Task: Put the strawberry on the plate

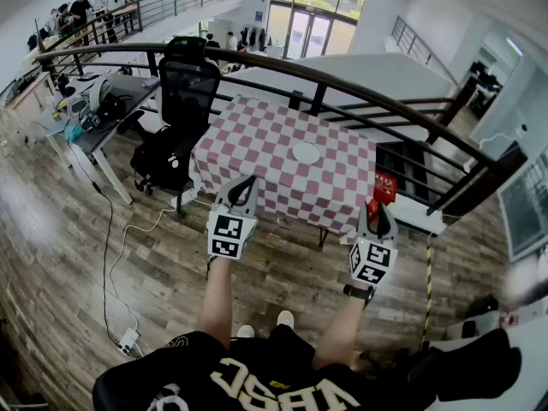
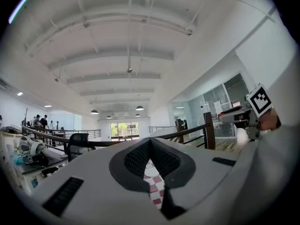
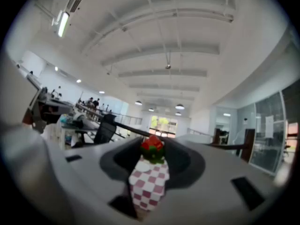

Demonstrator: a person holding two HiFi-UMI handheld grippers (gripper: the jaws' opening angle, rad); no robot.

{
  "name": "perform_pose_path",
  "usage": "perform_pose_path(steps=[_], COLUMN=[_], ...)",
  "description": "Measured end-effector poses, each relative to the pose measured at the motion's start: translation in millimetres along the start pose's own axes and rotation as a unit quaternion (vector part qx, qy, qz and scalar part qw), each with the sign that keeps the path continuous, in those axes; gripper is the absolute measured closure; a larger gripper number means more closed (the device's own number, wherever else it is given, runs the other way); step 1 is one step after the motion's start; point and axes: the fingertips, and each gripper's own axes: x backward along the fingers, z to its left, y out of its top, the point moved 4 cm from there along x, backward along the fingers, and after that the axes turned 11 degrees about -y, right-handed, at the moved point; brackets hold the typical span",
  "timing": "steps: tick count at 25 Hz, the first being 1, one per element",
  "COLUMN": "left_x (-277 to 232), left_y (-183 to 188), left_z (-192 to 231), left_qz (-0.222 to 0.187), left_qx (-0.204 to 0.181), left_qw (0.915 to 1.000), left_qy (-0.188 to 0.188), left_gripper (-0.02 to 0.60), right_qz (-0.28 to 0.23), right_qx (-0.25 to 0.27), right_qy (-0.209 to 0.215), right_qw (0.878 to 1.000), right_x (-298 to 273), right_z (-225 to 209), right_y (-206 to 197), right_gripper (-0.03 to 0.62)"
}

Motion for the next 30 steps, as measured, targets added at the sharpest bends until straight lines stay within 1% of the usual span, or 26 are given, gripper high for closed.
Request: perform_pose_path(steps=[2, 6, 10, 14, 18, 21, 24, 30], left_x=[-16, -51, -81, -108, -128, -143, -153, -161], left_y=[-3, 2, 4, 16, 24, 18, 4, -18], left_z=[4, 1, 6, 2, -7, -20, -30, -25], left_qz=[-0.002, -0.008, -0.007, -0.018, -0.027, -0.019, -0.004, 0.026], left_qx=[0.01, 0.025, 0.049, 0.044, 0.028, 0.026, 0.03, 0.027], left_qw=[0.9999, 0.9995, 0.9978, 0.9968, 0.9948, 0.9945, 0.9946, 0.9939], left_qy=[0.008, 0.016, 0.044, 0.064, 0.094, 0.1, 0.099, 0.104], left_gripper=[0.566, 0.566, 0.566, 0.566, 0.566, 0.566, 0.566, 0.566], right_qz=[0.002, -0.005, -0.015, -0.033, -0.028, -0.027, -0.02, 0.007], right_qx=[-0.017, -0.033, -0.045, -0.048, -0.047, -0.051, -0.06, -0.071], right_qy=[0.003, 0.013, 0.034, 0.071, 0.113, 0.128, 0.136, 0.143], right_qw=[1.0, 0.999, 0.998, 0.996, 0.992, 0.99, 0.989, 0.987], right_x=[-16, -54, -93, -124, -150, -162, -169, -185], right_z=[-9, -28, -38, -49, -57, -68, -74, -69], right_y=[-4, -3, 3, 13, 8, 0, -15, -45], right_gripper=[0.436, 0.436, 0.436, 0.436, 0.434, 0.434, 0.434, 0.436])
